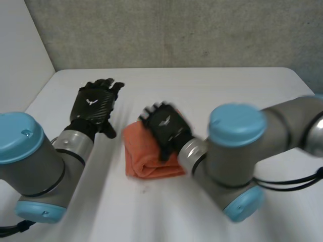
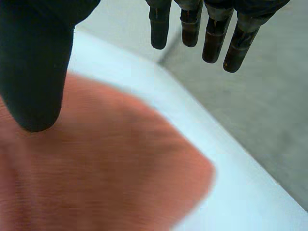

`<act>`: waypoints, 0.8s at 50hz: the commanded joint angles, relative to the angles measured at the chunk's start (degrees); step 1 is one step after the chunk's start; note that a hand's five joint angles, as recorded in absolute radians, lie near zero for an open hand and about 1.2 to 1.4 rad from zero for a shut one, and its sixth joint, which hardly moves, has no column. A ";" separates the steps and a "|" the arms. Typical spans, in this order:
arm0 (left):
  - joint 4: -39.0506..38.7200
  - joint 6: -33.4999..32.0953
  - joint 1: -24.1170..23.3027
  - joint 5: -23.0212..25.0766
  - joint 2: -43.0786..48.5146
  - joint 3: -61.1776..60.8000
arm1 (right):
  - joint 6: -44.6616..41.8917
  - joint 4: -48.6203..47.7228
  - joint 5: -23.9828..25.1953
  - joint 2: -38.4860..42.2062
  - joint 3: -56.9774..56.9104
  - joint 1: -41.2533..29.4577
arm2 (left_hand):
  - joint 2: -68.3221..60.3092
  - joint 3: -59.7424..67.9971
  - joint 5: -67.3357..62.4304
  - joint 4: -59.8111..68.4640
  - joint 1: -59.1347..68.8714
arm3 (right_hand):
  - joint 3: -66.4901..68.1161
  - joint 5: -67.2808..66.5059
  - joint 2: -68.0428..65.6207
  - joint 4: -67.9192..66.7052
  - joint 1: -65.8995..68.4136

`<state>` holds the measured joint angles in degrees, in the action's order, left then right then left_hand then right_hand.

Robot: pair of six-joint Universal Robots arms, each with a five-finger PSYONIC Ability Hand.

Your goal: Fold the laundry

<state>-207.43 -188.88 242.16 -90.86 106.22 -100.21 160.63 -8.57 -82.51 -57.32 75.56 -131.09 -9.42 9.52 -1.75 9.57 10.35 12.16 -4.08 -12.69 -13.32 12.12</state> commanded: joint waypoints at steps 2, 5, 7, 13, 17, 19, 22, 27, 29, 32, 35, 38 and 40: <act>0.18 5.54 -6.18 0.95 4.88 5.99 | 13.48 1.44 -0.10 -0.44 -0.14 5.76 | -1.30 1.20 1.03 1.15 0.37 | -2.16 4.08 2.69 3.32 -2.12; 1.49 6.94 -7.93 0.95 8.55 8.35 | 12.70 3.46 -0.02 2.72 -1.20 6.11 | -1.97 1.87 0.36 1.82 1.04 | -2.16 4.08 2.69 3.32 -2.12; 2.82 7.30 -8.28 0.95 10.50 9.42 | 12.34 4.43 -0.02 4.13 -2.16 6.20 | -1.98 1.87 0.36 1.82 1.04 | -2.16 4.08 2.69 3.32 -2.12; 10.82 7.74 -8.28 0.33 16.39 12.15 | 11.99 8.29 -0.19 9.50 -6.03 6.29 | -1.64 1.54 0.69 1.48 0.71 | -2.16 4.08 2.69 3.32 -2.12; 15.37 8.18 -7.06 -1.42 17.27 12.32 | 11.90 10.15 -0.37 10.74 -7.97 6.47 | -1.13 1.03 1.20 0.98 0.20 | -2.16 4.08 2.69 3.32 -2.12; 16.26 8.27 -5.66 -2.56 17.18 12.15 | 11.72 10.85 -0.63 10.91 -8.58 6.99 | -0.97 0.87 1.36 0.81 0.03 | -2.16 4.08 2.69 3.32 -2.12; 17.14 8.36 -3.55 -4.23 16.13 11.62 | 10.67 11.12 -0.55 9.43 -9.02 7.87 | -0.97 0.87 1.37 0.81 0.03 | -2.16 4.08 2.69 3.32 -2.12; 18.81 8.53 -2.92 -4.33 12.08 11.53 | 10.93 11.12 -0.63 5.04 -9.02 7.96 | -0.80 0.70 1.53 0.64 -0.14 | -2.16 4.08 2.69 3.32 -2.12; 19.17 8.44 -2.92 -4.24 10.41 11.62 | 11.19 11.12 -0.89 3.37 -9.02 7.96 | -0.63 0.53 1.70 0.47 -0.30 | -2.16 4.08 2.69 3.32 -2.12; 19.34 8.36 -2.92 -4.24 6.55 12.23 | 11.72 10.59 -1.33 -0.93 -8.94 8.05 | -0.58 0.48 1.75 0.43 -0.35 | -2.16 4.08 2.69 3.32 -2.12; 19.25 8.18 -2.75 -4.15 2.59 13.11 | 12.60 10.41 -3.34 -5.50 -8.59 9.27 | -0.58 0.48 1.75 0.43 -0.35 | -2.16 4.08 2.69 3.32 -2.12; 19.17 8.18 -2.75 -4.15 -0.29 14.86 | 13.48 10.15 -7.20 -9.11 -8.23 11.12 | -0.58 0.48 1.75 0.43 -0.35 | -2.16 4.08 2.69 3.32 -2.12; 19.43 8.18 -2.31 -4.15 -1.98 15.84 | 13.48 9.89 -9.23 -10.78 -7.97 11.56 | -0.63 0.53 1.70 0.47 -0.30 | -2.16 4.08 2.69 3.32 -2.12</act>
<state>-188.09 -180.68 239.47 -95.11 109.28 -86.98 172.97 1.96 -85.71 -61.40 66.84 -121.94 -9.40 9.52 -1.33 9.57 10.35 12.20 -3.80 -12.69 -13.32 12.12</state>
